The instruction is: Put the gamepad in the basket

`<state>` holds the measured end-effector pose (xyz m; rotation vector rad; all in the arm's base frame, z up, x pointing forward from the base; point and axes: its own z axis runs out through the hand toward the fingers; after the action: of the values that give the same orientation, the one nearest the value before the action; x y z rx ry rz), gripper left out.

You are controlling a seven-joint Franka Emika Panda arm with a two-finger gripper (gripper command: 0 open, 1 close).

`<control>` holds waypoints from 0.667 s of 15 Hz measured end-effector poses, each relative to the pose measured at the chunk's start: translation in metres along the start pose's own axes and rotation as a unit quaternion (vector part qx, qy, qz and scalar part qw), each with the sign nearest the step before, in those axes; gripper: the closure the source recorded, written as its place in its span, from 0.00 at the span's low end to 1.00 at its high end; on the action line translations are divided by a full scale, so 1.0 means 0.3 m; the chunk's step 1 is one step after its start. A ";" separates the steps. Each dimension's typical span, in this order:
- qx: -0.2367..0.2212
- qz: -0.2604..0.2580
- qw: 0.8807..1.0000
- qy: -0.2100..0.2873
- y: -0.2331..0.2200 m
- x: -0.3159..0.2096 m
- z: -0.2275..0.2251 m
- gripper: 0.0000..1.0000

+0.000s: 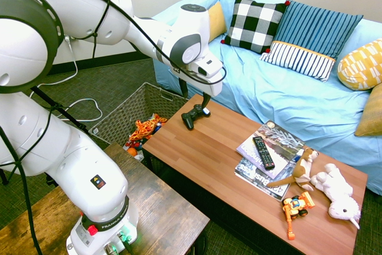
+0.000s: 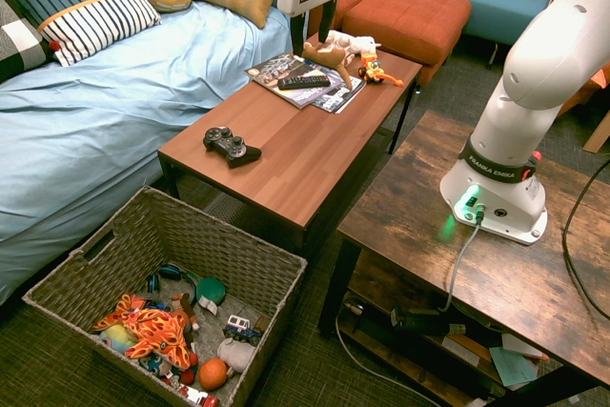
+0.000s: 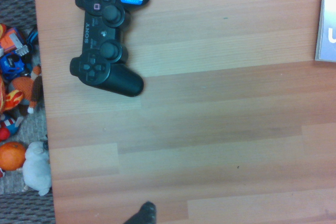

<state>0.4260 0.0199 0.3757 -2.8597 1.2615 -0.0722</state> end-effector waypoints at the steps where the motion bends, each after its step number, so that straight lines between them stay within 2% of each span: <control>1: 0.001 0.000 1.000 0.000 -0.003 0.003 -0.001 0.00; 4: 0.010 -0.005 1.000 0.007 -0.062 -0.004 0.007 0.00; 6: 0.020 -0.006 1.000 0.003 -0.176 -0.023 0.038 0.00; 10: 0.008 0.023 0.999 -0.023 -0.387 -0.024 0.173 0.00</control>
<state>0.5092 0.1032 0.3275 -2.7997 1.3112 -0.0158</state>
